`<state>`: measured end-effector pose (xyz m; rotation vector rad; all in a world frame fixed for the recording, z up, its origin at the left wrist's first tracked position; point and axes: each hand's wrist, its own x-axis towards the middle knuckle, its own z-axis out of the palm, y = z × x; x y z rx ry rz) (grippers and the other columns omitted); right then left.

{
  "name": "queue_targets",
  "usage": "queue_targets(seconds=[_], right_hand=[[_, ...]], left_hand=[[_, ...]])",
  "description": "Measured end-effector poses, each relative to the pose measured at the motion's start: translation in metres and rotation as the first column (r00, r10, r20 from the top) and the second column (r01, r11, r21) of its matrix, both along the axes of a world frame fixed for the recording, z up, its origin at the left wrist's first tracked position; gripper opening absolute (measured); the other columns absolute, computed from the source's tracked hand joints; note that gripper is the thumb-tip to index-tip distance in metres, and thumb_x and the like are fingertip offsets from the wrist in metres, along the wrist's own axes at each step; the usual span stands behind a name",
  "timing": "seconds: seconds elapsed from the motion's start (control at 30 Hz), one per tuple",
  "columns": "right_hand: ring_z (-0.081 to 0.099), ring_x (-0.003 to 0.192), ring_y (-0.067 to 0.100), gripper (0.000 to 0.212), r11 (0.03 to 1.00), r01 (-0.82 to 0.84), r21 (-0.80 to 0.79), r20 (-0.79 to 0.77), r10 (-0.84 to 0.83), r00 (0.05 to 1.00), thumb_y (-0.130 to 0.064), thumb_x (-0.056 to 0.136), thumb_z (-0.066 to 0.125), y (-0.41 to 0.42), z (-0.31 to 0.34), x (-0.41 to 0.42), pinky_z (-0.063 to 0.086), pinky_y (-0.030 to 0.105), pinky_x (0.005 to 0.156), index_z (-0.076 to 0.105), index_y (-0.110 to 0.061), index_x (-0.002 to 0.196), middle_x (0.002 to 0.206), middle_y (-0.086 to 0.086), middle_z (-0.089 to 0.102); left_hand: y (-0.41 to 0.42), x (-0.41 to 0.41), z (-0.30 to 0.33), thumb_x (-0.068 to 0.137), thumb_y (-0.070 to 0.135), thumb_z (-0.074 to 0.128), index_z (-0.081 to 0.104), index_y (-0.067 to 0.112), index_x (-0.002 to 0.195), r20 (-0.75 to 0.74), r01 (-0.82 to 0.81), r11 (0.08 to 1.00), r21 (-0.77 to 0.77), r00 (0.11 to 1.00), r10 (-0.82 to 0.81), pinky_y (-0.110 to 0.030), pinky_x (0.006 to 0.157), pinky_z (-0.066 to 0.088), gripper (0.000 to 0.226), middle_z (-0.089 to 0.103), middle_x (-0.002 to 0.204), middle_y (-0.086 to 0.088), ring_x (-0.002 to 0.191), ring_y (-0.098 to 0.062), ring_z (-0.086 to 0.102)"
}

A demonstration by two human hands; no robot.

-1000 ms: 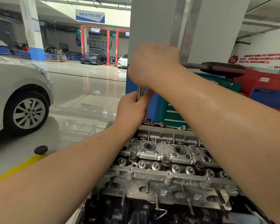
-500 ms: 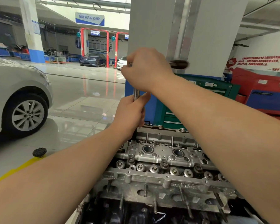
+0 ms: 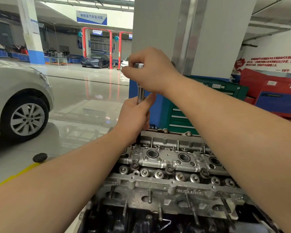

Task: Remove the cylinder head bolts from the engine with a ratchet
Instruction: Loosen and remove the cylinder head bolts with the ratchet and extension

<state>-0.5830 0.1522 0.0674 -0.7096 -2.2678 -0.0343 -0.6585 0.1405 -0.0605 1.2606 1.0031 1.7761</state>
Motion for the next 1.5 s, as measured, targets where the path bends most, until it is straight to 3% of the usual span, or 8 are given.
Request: queue_targets(seconds=[0.2,0.33,0.5,0.8,0.97,1.1,1.3,1.5], right_hand=[[0.048,0.070,0.028,0.019,0.808,0.465,0.361,0.133,-0.539,0.832,-0.027,0.082,0.045,-0.015,0.008,-0.016,0.048,0.039,0.074,0.036,-0.022,0.066,0.070,-0.002,0.038],[0.050,0.074,0.027,0.032,0.855,0.385,0.349,0.182,-0.464,0.867,-0.042,0.089,0.049,-0.003,0.010,-0.014,0.040,0.033,0.066,0.037,-0.024,0.065,0.069,-0.005,0.039],[0.046,0.061,0.003,0.026,0.987,-0.122,-0.101,0.030,0.126,0.992,-0.027,0.091,0.066,0.008,0.006,0.012,0.038,0.024,0.062,0.063,-0.016,0.068,0.061,-0.013,0.050],[0.043,0.066,0.025,0.019,0.778,0.499,0.381,0.185,-0.593,0.784,-0.027,0.085,0.044,-0.013,0.009,-0.011,0.045,0.038,0.069,0.036,-0.019,0.070,0.071,-0.001,0.036],[0.051,0.069,0.018,0.035,0.933,0.264,0.245,0.208,-0.317,0.926,-0.050,0.089,0.053,0.001,0.008,-0.004,0.036,0.030,0.063,0.049,-0.026,0.064,0.067,-0.010,0.049],[0.050,0.068,0.009,0.025,0.992,-0.106,-0.071,-0.025,0.104,0.994,-0.028,0.092,0.066,0.000,0.000,0.013,0.041,0.026,0.067,0.066,-0.009,0.075,0.067,-0.009,0.056],[0.044,0.060,0.021,0.010,0.813,0.479,0.332,0.212,-0.559,0.801,-0.024,0.078,0.045,-0.015,0.012,-0.016,0.046,0.036,0.070,0.044,-0.021,0.069,0.074,-0.001,0.047],[0.051,0.067,0.020,0.027,0.907,0.320,0.275,0.212,-0.382,0.900,-0.044,0.083,0.054,0.001,0.009,-0.009,0.036,0.030,0.058,0.051,-0.024,0.065,0.069,-0.008,0.051]], left_hand=[[-0.004,0.000,-0.001,0.085,0.050,0.067,0.050,0.009,0.072,-0.093,-0.170,0.982,0.084,0.980,0.178,-0.024,0.041,0.035,0.047,0.047,0.049,-0.012,0.038,-0.021,0.042],[0.000,-0.001,0.001,0.100,0.040,0.068,0.035,0.012,0.069,-0.025,-0.092,0.995,0.029,0.995,0.093,-0.026,0.044,0.029,0.054,0.032,0.052,-0.008,0.044,-0.019,0.025],[0.002,0.001,0.003,0.104,0.032,0.066,0.032,0.021,0.066,-0.042,-0.019,1.000,0.004,0.999,0.019,-0.026,0.043,0.026,0.052,0.031,0.048,0.000,0.042,-0.018,0.023],[-0.002,0.003,-0.001,0.095,0.049,0.065,0.044,0.008,0.069,-0.151,-0.205,0.974,0.096,0.964,0.218,-0.025,0.042,0.036,0.052,0.049,0.050,-0.010,0.040,-0.021,0.043],[-0.002,0.001,0.004,0.103,0.031,0.065,0.032,0.019,0.065,-0.009,-0.047,0.999,0.009,0.999,0.047,-0.022,0.042,0.028,0.052,0.032,0.046,0.001,0.038,-0.018,0.024],[0.000,0.003,0.002,0.104,0.030,0.066,0.032,0.019,0.065,-0.042,0.014,1.000,0.014,0.999,-0.014,-0.023,0.043,0.025,0.052,0.030,0.047,0.001,0.039,-0.017,0.023],[-0.002,-0.001,-0.002,0.079,0.060,0.063,0.048,0.015,0.065,-0.134,-0.154,0.983,0.102,0.977,0.167,-0.027,0.040,0.036,0.050,0.049,0.046,-0.010,0.037,-0.022,0.043],[0.001,0.000,0.004,0.089,0.055,0.071,0.038,0.029,0.056,-0.018,-0.030,0.999,0.042,0.999,0.031,-0.025,0.041,0.029,0.053,0.033,0.047,-0.001,0.037,-0.019,0.026]])
